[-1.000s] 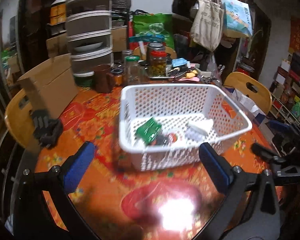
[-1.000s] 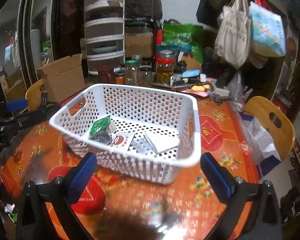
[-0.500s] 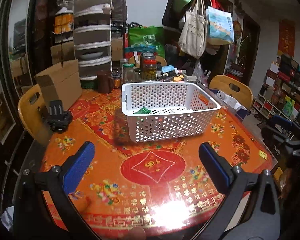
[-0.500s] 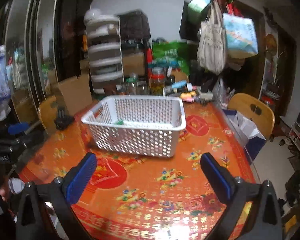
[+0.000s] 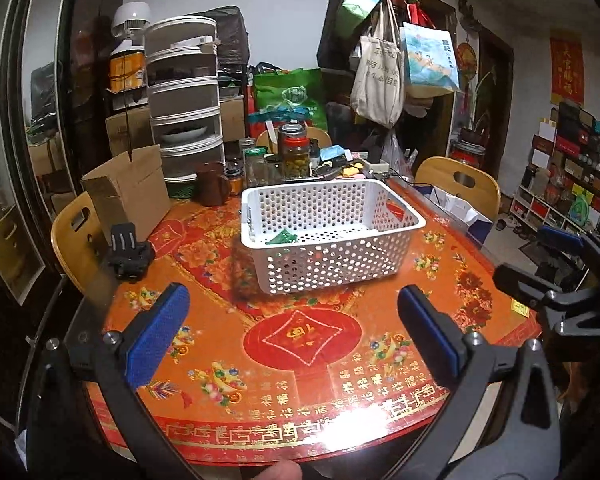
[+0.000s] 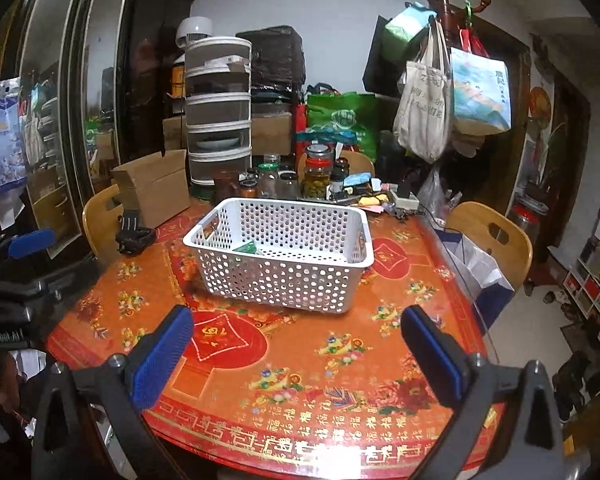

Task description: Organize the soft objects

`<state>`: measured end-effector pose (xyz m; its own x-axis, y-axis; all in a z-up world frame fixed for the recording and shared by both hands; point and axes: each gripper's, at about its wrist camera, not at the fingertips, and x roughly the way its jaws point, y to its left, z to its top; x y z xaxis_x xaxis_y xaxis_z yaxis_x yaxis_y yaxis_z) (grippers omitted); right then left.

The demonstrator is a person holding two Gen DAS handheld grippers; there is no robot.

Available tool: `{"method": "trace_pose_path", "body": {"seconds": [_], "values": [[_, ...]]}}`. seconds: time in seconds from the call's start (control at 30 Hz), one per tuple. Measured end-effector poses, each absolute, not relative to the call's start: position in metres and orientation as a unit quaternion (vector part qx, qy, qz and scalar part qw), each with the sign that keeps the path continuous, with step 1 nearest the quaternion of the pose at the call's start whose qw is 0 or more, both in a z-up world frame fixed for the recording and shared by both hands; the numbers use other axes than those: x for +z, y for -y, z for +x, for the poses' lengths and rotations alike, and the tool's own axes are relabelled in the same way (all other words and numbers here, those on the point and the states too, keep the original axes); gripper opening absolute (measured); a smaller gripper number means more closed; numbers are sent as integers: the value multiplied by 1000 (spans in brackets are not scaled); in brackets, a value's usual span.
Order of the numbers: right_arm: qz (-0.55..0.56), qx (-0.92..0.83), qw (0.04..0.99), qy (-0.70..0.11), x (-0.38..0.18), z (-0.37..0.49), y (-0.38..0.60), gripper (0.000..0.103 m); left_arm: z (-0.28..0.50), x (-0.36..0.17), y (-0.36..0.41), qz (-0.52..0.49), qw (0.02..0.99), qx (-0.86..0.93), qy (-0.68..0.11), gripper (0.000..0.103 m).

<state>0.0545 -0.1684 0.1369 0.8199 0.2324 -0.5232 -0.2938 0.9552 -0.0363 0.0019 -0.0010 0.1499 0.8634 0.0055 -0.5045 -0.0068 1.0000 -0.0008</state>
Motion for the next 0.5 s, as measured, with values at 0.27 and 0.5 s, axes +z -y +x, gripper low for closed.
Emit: {"method": "trace_pose_path", "body": {"seconds": [0.27,0.5], "values": [[-59,143,947,-281,124,64,161,103,16,135,9,2,963,4,-269,103],[-51,143,944,-292,117,71,164,103,20,128,2,-5,962,6,-274,103]]}}
